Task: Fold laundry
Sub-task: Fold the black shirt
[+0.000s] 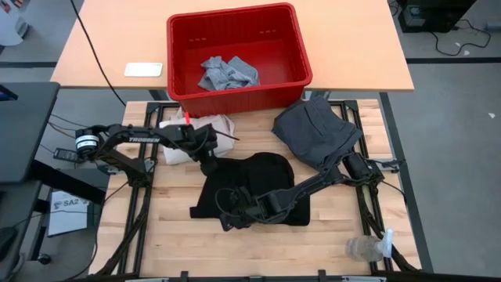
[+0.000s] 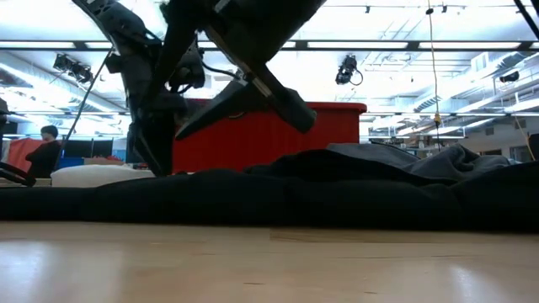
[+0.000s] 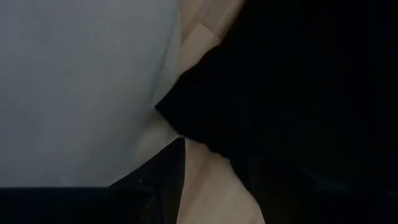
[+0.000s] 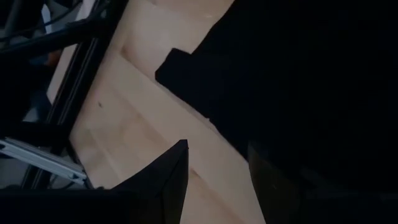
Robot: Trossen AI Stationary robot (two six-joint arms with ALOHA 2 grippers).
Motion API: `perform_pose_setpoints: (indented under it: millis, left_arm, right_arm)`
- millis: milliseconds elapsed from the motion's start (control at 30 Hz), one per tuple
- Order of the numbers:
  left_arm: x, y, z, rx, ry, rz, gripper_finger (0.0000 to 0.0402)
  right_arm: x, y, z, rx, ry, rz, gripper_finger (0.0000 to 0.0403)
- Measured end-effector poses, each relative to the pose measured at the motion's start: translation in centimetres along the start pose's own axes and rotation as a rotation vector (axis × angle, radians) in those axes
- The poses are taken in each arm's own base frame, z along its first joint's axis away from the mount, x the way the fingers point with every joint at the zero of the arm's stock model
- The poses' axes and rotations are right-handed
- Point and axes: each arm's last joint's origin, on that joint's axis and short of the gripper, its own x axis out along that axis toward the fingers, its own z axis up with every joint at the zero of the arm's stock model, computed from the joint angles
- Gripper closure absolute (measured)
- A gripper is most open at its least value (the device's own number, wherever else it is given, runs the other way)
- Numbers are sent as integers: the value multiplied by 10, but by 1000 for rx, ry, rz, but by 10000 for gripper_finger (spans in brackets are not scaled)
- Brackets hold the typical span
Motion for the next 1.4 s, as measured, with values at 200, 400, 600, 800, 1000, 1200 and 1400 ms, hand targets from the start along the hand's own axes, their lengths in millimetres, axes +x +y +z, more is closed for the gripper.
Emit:
perform_pose_setpoints:
  millis: [200,400,600,800,1000,1200,1400]
  left_arm:
    - [13,-16,-7,73,-10,-55,252]
    - [27,-26,-11,126,6,14,303]
    - [36,-35,-9,143,2,-33,390]
    - [13,-58,-3,95,18,-137,391]
    - [-3,-79,8,141,-40,-168,393]
    - [-2,-73,1,209,11,-49,393]
    - [-3,-61,-12,299,155,62,394]
  right_arm:
    - [1,-1,3,34,1,0,230]
    - [1,-1,4,61,9,2,230]
    - [1,0,2,82,25,8,230]
    - [-12,9,-10,65,29,47,230]
    - [-27,22,-34,-283,-43,120,230]
    - [-3,21,-49,-626,-90,151,230]
    - [32,26,-35,-940,-120,-15,219]
